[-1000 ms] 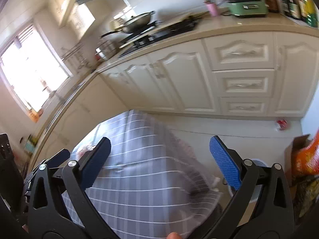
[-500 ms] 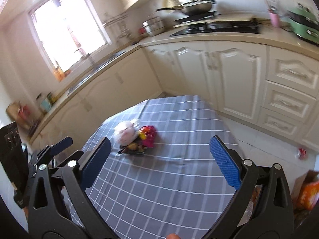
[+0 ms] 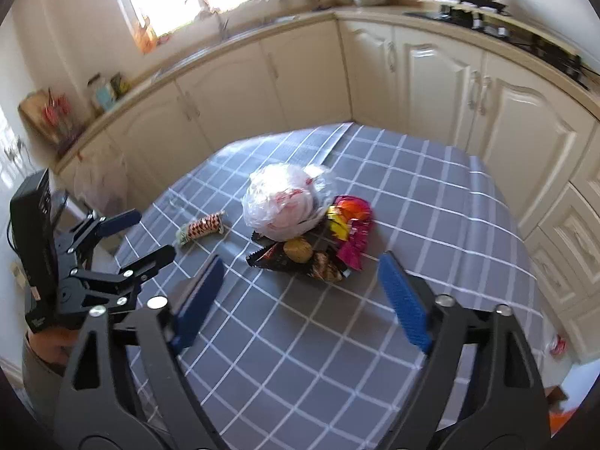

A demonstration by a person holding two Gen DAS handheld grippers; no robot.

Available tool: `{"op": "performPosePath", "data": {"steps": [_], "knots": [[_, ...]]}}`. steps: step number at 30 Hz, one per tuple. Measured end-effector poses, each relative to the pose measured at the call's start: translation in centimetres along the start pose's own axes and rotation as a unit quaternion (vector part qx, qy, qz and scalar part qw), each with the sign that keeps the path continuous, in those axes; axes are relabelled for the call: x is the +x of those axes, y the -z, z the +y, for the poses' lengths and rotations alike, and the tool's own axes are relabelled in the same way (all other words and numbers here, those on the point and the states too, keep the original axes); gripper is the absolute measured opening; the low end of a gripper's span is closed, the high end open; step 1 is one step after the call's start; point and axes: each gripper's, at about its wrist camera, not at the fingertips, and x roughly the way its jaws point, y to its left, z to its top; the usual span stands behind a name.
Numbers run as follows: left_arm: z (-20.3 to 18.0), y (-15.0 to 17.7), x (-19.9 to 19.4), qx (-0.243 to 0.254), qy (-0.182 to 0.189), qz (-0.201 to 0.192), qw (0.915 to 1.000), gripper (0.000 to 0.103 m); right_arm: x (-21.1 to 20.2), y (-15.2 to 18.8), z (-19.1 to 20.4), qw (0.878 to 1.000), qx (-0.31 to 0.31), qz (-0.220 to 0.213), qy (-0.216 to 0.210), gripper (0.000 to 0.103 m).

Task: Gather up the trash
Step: 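Grasp the red-and-white wrapper with the left gripper while the right gripper grasps the bread crust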

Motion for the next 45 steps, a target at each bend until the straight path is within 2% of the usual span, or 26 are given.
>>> {"op": "performPosePath", "data": {"steps": [1, 3, 10, 11, 12, 13, 14, 17, 18, 21, 27, 33, 40, 45], "knots": [[0.3, 0.2, 0.8, 0.002, 0.0, 0.006, 1.0, 0.09, 0.8, -0.2, 0.2, 1.0, -0.005, 0.008, -0.002, 0.069], [0.5, 0.2, 2.5, 0.011, -0.006, 0.017, 0.9998, 0.09, 2.7, -0.6, 0.4, 0.999, -0.014, 0.029, -0.006, 0.055], [0.5, -0.3, 5.4, 0.034, -0.006, 0.04, 0.9986, 0.09, 6.5, -0.8, 1.0, 0.997, -0.039, 0.07, -0.005, 0.044], [0.4, -0.3, 5.8, 0.035, 0.001, 0.046, 0.9983, 0.086, 6.8, -0.6, 1.1, 0.996, -0.046, 0.072, 0.003, 0.038], [0.4, -0.3, 6.0, 0.035, 0.009, 0.051, 0.998, 0.07, 7.1, -0.5, 1.2, 0.996, -0.055, 0.071, 0.013, 0.03], [0.1, -0.2, 6.5, 0.037, 0.018, 0.063, 0.9972, 0.063, 7.2, -0.4, 1.1, 0.996, -0.055, 0.076, 0.011, 0.026], [-0.2, 0.0, 6.3, 0.042, 0.017, 0.058, 0.9973, 0.057, 7.2, -0.3, 1.1, 0.996, -0.054, 0.076, 0.009, 0.024], [-0.5, 0.0, 6.0, 0.039, 0.035, 0.06, 0.9968, 0.023, 6.5, 0.0, 1.0, 0.996, -0.055, 0.07, 0.008, 0.023], [-0.4, 0.0, 5.8, 0.031, 0.042, 0.062, 0.9967, 0.018, 6.0, 0.2, 0.9, 0.997, -0.047, 0.064, 0.004, 0.023], [-0.1, 0.4, 5.2, 0.007, 0.057, 0.062, 0.9965, 0.012, 4.1, 0.4, 0.5, 0.999, -0.028, 0.042, -0.01, 0.023], [-0.5, 1.4, 2.7, -0.033, 0.08, 0.045, 0.9952, 0.011, -0.2, 0.9, -0.9, 1.0, 0.009, 0.001, -0.029, 0.023], [-2.2, 1.4, -0.5, -0.048, 0.089, 0.017, 0.9947, 0.011, -4.8, 2.2, -2.8, 0.998, 0.046, -0.041, -0.03, 0.023], [-8.0, -0.3, -5.8, -0.013, 0.11, -0.036, 0.9931, 0.011, -10.7, 4.7, -6.3, 0.991, 0.093, -0.097, -0.015, 0.023], [-13.0, -1.6, -8.2, 0.017, 0.133, -0.06, 0.9891, 0.011, -15.3, 7.1, -10.3, 0.981, 0.134, -0.137, 0.016, 0.023]]}}
